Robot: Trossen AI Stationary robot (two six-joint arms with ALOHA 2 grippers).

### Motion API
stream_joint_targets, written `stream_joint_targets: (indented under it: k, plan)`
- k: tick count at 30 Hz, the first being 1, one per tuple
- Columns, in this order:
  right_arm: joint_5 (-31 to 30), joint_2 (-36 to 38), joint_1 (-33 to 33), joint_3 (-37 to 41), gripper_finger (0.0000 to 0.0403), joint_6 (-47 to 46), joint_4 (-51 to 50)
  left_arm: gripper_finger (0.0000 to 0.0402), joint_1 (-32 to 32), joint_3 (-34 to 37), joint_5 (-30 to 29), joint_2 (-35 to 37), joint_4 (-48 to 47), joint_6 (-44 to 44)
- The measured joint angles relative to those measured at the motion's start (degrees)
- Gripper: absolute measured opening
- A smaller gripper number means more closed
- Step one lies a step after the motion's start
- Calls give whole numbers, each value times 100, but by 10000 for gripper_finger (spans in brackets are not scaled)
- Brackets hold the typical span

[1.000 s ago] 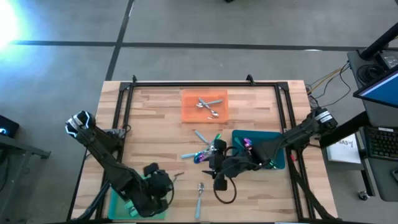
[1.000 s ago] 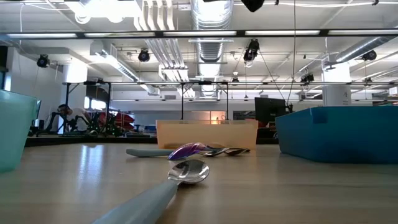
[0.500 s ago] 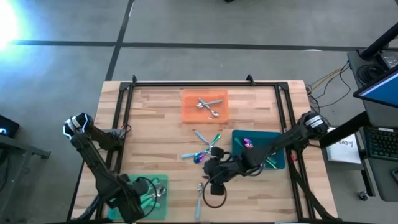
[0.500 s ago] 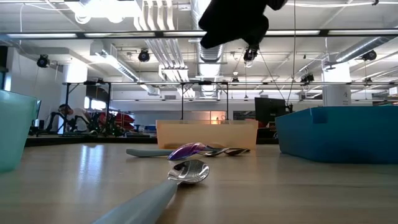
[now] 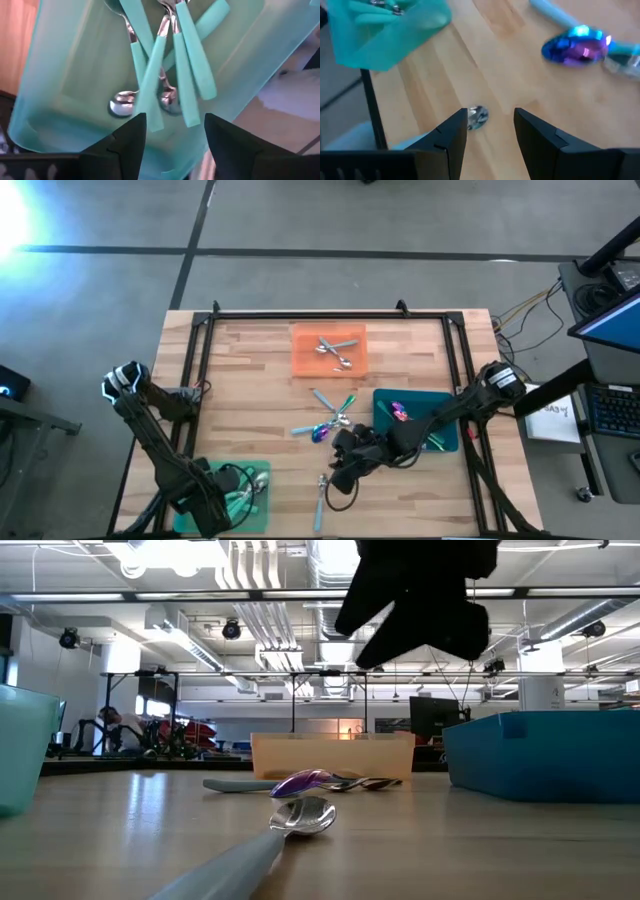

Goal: Sort silverware by color (type)
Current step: Put the blue spoon into the orange bin

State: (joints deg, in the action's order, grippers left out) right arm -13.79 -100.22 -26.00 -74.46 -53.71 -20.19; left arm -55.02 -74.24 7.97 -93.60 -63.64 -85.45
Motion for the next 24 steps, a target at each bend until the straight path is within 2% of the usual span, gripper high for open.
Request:
stream_joint_targets:
  k: [9, 17, 24]
  plan:
    - [-75, -688, -237, -124, 153, -1425, 614, 164, -7, 2, -21, -4, -457, 990]
    - [131, -1259, -266, -418, 153, -2136, 584, 161, -4, 2, -579, -7, -475, 1324]
    - [229, -1529, -267, -850, 153, -2118, 432, 161, -49, 2, -590, -7, -450, 1446]
